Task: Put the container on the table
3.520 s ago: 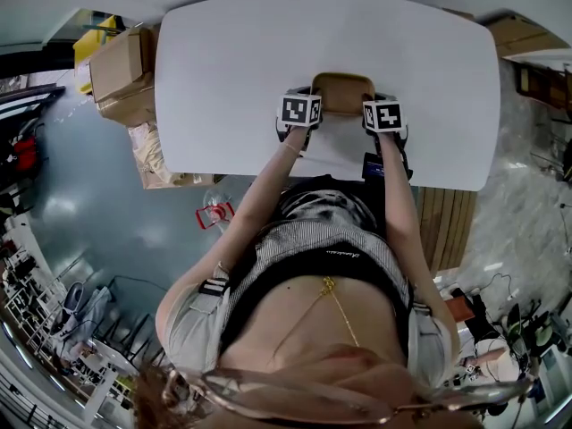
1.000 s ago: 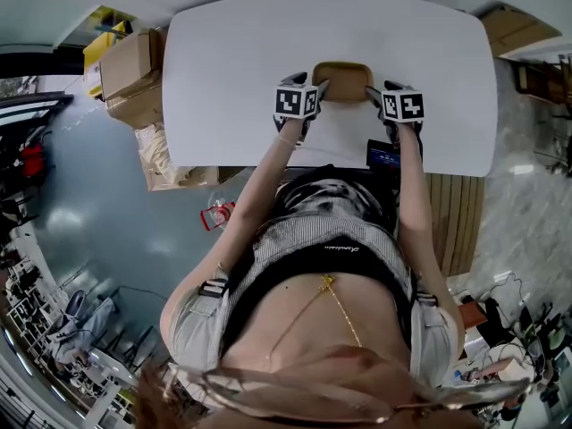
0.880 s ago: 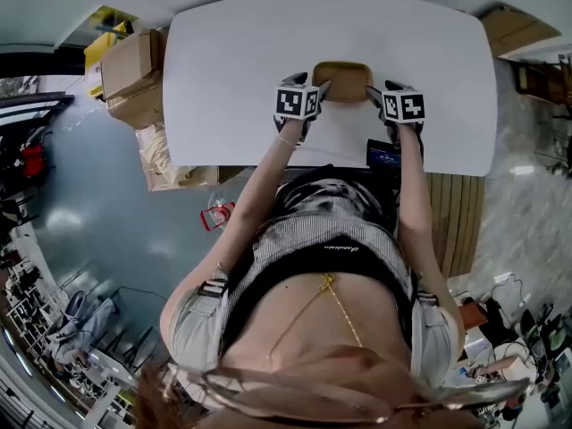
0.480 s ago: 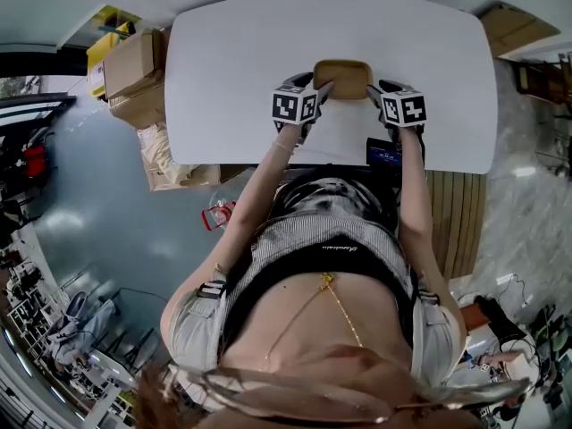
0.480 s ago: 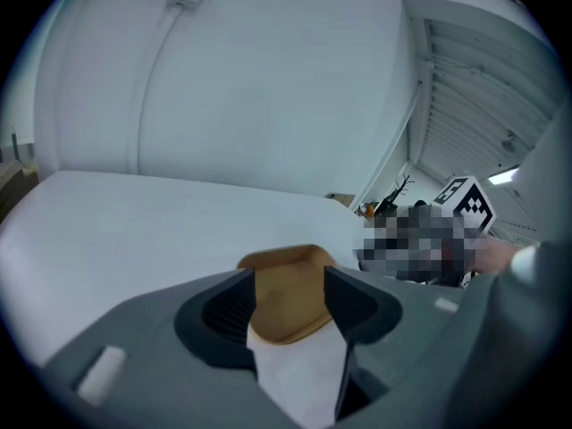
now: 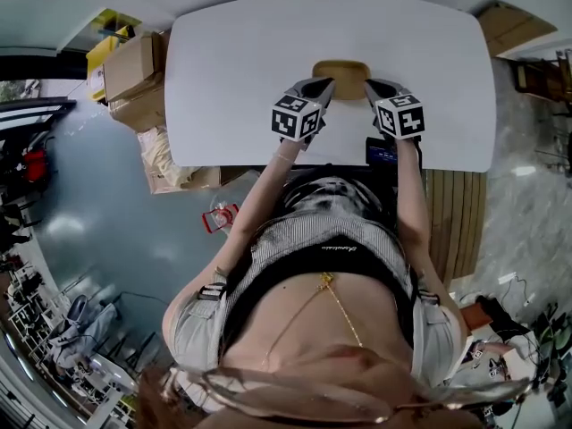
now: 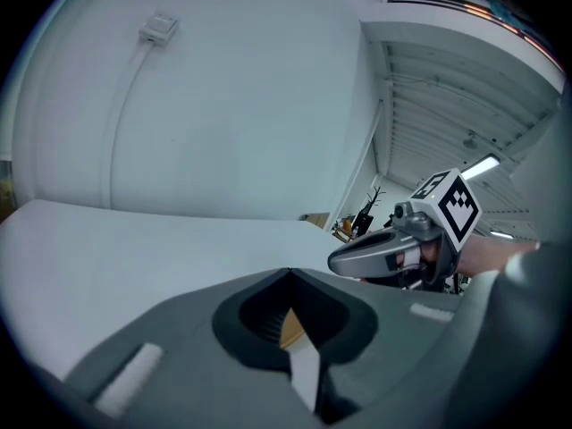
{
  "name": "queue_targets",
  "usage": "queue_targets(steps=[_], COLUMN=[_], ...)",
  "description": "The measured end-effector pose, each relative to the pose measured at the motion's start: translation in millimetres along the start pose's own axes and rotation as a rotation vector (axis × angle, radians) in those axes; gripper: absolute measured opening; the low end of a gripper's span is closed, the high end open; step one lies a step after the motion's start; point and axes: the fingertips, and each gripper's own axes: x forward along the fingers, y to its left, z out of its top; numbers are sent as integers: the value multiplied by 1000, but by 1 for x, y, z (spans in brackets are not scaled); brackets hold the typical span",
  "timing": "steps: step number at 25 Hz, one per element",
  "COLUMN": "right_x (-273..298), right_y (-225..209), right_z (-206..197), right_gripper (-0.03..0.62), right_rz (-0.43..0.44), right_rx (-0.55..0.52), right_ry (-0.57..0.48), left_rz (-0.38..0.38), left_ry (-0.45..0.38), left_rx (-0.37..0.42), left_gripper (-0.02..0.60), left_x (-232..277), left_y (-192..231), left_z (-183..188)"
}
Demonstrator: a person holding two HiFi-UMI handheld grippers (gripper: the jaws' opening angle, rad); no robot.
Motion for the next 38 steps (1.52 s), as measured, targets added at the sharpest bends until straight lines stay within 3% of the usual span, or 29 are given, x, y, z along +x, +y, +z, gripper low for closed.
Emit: queue_targets(steps=[6, 16, 25, 38], right_x=[-16, -51, -94, -110], right_y=[4, 30, 55, 60], right_z=[18, 62, 100, 107], right_gripper=[26, 26, 26, 26], right_rz=[-16, -4, 2, -7], right_rx=[-26, -128, -166, -184], right_ry=[-96, -307, -473, -509], left_rz=[15, 19, 11, 1], left_ry=[-54, -207, -400, -407], left_rx=[89, 95, 150, 153], left_gripper=[0, 0, 0, 0], left_x=[-12, -41, -75, -71], left_y=[-15, -30, -62, -75], left_z=[21, 66, 123, 128])
